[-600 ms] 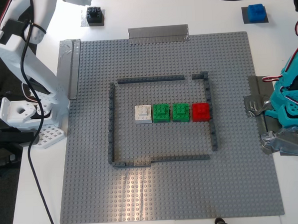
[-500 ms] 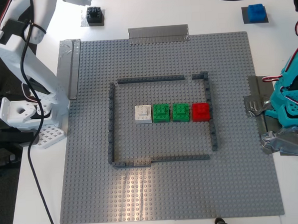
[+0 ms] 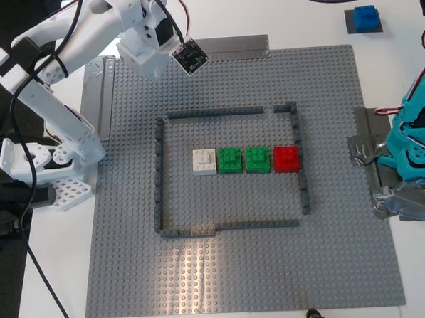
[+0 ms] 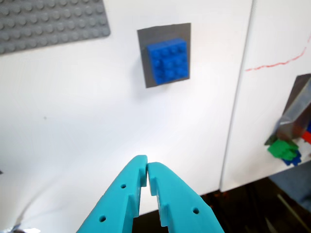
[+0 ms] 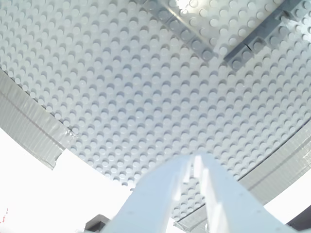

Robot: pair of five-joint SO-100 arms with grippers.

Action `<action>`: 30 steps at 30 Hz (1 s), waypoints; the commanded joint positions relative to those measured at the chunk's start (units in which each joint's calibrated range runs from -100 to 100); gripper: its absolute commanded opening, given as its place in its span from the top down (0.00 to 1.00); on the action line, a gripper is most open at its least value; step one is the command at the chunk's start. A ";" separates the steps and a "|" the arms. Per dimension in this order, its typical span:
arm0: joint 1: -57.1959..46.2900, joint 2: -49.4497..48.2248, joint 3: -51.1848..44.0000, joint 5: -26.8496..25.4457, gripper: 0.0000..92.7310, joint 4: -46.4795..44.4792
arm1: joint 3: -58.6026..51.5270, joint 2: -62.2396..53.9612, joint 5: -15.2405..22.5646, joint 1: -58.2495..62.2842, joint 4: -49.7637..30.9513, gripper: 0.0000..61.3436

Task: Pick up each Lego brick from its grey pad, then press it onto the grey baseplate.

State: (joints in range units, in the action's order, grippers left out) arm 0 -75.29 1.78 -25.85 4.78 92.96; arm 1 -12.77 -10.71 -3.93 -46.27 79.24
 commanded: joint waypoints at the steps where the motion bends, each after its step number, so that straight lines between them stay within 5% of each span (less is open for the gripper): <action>1: -0.41 -0.57 -0.56 -0.26 1.00 0.37 | 2.16 -3.71 -0.05 -0.05 0.98 1.00; 16: -1.72 -0.66 -6.79 -0.31 1.00 0.45 | 18.05 0.49 -0.34 -5.99 3.59 1.00; 21: -0.27 -0.57 -7.15 -0.31 1.00 0.62 | 21.75 0.41 10.99 -9.40 1.39 0.95; 30: -1.93 -0.49 -6.79 -2.66 1.00 0.70 | 31.59 5.73 13.58 -15.93 3.43 0.96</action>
State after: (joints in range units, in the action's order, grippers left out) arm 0 -75.88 1.78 -30.54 4.73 93.39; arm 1 9.38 -5.79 8.09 -59.36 80.53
